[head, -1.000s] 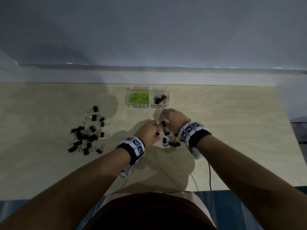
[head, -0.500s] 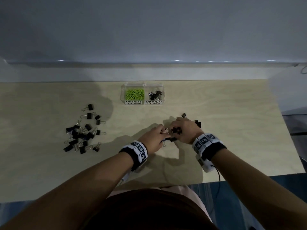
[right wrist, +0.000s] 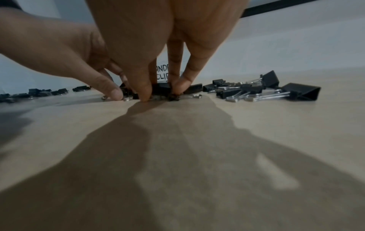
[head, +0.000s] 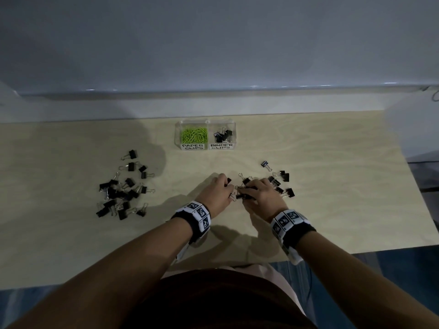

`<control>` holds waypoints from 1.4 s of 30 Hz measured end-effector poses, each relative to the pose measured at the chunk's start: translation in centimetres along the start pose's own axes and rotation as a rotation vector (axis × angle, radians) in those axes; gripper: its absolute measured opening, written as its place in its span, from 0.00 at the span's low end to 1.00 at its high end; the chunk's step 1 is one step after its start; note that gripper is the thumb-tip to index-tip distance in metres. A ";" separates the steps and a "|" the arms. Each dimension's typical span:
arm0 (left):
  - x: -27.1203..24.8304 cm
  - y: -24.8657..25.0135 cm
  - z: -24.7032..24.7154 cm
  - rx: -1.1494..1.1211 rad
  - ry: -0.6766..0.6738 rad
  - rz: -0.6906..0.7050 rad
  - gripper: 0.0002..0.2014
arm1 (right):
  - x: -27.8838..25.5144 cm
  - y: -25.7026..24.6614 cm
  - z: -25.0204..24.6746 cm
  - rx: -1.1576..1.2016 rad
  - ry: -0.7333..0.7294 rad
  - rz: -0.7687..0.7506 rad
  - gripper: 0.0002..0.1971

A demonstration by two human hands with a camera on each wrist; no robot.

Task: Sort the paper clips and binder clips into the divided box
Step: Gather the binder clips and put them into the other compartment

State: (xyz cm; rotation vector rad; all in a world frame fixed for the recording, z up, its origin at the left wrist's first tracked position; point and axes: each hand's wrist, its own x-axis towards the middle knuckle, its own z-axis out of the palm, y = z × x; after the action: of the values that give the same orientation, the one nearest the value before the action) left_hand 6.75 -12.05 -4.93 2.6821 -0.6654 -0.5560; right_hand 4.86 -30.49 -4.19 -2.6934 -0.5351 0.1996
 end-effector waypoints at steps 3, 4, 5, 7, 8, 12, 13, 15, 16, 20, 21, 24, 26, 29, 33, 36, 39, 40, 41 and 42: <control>-0.1 -0.3 -0.5 -0.001 0.004 -0.026 0.12 | 0.7 -0.2 -0.1 0.022 0.012 -0.030 0.13; -0.1 -0.5 -0.7 -0.009 0.004 -0.032 0.12 | 1.0 -0.2 0.0 0.036 0.013 -0.034 0.15; 0.0 -0.7 -1.0 -0.022 0.002 -0.038 0.13 | 1.4 -0.1 0.0 0.059 0.007 -0.018 0.16; 0.1 -1.1 -1.4 -0.069 0.004 -0.056 0.13 | 2.1 0.1 0.1 0.081 -0.020 0.041 0.13; 0.1 -1.3 -1.7 -0.102 0.004 -0.072 0.13 | 2.5 0.1 0.1 0.094 -0.033 0.070 0.12; 0.2 -2.3 -3.0 -0.262 0.022 -0.162 0.08 | 4.1 -0.3 -1.5 0.270 -0.011 0.164 0.11; 0.3 -2.6 -3.5 -0.297 0.022 -0.169 0.08 | 4.8 -0.5 -2.2 0.313 0.012 0.190 0.11; 0.3 -3.0 -4.9 -0.334 0.030 -0.160 0.08 | 6.5 -0.8 -3.7 0.377 0.068 0.219 0.09; 0.4 -3.1 -5.7 -0.342 0.046 -0.154 0.08 | 7.7 -0.9 -4.3 0.390 0.107 0.214 0.09; 2.3 -4.0 -10.0 -0.396 0.161 -0.173 0.07 | 13.2 -1.5 -6.2 0.367 0.238 0.147 0.08; 3.2 -4.1 -11.1 -0.408 0.209 -0.175 0.07 | 14.4 -1.6 -6.4 0.346 0.224 0.140 0.08; 6.2 -4.5 -13.9 -0.411 0.323 -0.203 0.07 | 16.4 -1.5 -6.9 0.310 0.112 0.202 0.11; 8.1 -4.4 -14.9 -0.383 0.358 -0.215 0.08 | 15.9 -1.0 -6.8 0.265 0.105 0.225 0.11; 10.7 -4.2 -14.6 -0.294 0.341 -0.187 0.08 | 13.0 0.2 -5.9 0.200 0.098 0.229 0.12; 11.9 -4.1 -12.1 -0.087 0.187 -0.174 0.10 | 8.0 0.2 -4.2 0.083 -0.304 0.245 0.12; 10.1 -3.6 -10.5 0.037 0.232 -0.073 0.13 | 5.8 0.1 -3.2 0.048 -0.431 0.207 0.26; 6.5 -2.4 -8.4 0.019 0.239 0.081 0.11 | 5.4 0.2 -2.7 0.008 -0.454 0.175 0.31; 5.2 -2.0 -7.4 -0.002 0.154 0.101 0.12 | 5.4 0.3 -2.5 0.000 -0.455 0.159 0.30; 4.0 -1.7 -6.3 -0.016 0.060 0.104 0.13 | 5.4 0.4 -2.5 0.004 -0.444 0.140 0.30; 3.0 -1.5 -5.2 -0.027 -0.013 0.097 0.15 | 5.4 0.6 -2.4 0.016 -0.432 0.134 0.29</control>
State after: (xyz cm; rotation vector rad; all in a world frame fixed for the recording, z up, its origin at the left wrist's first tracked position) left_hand 12.08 -11.22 -1.88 2.6074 -0.7819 -0.5528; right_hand 10.53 -29.72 -2.59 -2.6749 -0.4684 0.8315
